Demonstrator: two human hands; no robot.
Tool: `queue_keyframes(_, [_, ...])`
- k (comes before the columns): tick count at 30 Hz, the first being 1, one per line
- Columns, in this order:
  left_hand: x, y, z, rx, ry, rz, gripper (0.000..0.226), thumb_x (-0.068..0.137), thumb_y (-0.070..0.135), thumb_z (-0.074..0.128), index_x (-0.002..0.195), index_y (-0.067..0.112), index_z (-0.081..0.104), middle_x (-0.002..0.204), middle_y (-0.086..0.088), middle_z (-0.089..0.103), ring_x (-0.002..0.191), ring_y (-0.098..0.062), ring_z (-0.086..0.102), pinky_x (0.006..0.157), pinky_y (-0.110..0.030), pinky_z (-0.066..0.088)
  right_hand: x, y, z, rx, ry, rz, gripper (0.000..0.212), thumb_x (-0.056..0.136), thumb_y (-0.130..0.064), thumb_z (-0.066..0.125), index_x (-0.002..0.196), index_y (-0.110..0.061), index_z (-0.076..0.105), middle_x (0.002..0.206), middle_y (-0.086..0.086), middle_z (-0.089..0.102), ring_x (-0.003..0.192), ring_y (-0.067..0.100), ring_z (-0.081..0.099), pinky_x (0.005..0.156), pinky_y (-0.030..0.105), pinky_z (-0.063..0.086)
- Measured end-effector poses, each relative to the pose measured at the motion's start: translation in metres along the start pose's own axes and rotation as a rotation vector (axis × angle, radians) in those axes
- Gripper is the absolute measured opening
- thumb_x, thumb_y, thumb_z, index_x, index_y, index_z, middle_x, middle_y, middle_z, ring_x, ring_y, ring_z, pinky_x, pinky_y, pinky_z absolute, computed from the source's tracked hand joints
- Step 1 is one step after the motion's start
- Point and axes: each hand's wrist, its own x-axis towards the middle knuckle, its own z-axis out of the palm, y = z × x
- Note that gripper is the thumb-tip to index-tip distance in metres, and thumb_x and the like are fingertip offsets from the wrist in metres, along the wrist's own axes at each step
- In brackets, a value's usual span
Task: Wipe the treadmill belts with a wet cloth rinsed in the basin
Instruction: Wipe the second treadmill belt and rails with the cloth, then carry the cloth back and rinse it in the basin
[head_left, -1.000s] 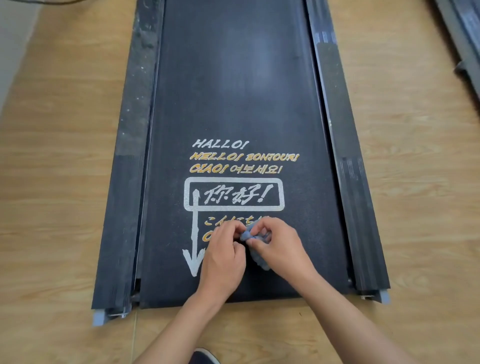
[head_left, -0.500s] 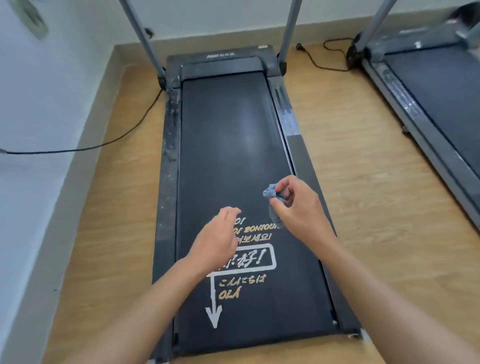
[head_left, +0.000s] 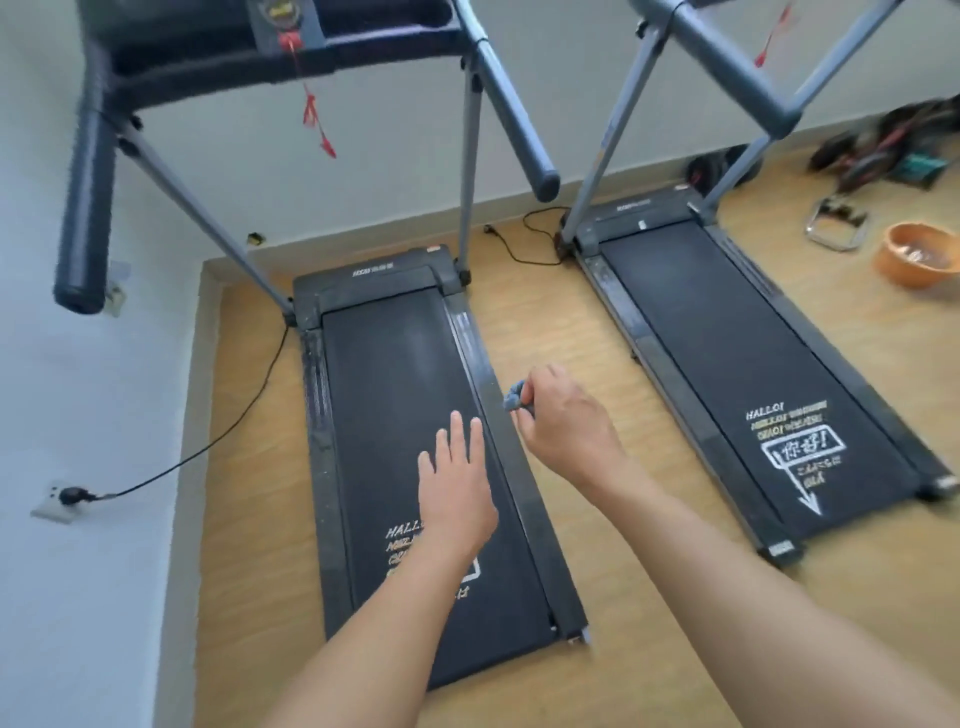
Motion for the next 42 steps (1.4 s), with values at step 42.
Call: queue_keyframes(42, [-0.172,0.825,-0.248,0.132,-0.214,1.188,0.093,0.100,0.022,0.053,0.167,0.007,-0.009,0.175,-0.014,-0.017,0.164,-0.026,-0.008,0.129,-0.045,0.021,-0.376,0.466,-0.661,0.019,0.536,1.067,0.011,0.092,-0.029,0.065,0.093,-0.028,0.054,0.097,-0.008,0.062,0.081,0.018,0.061,0.064,0.033,0.046])
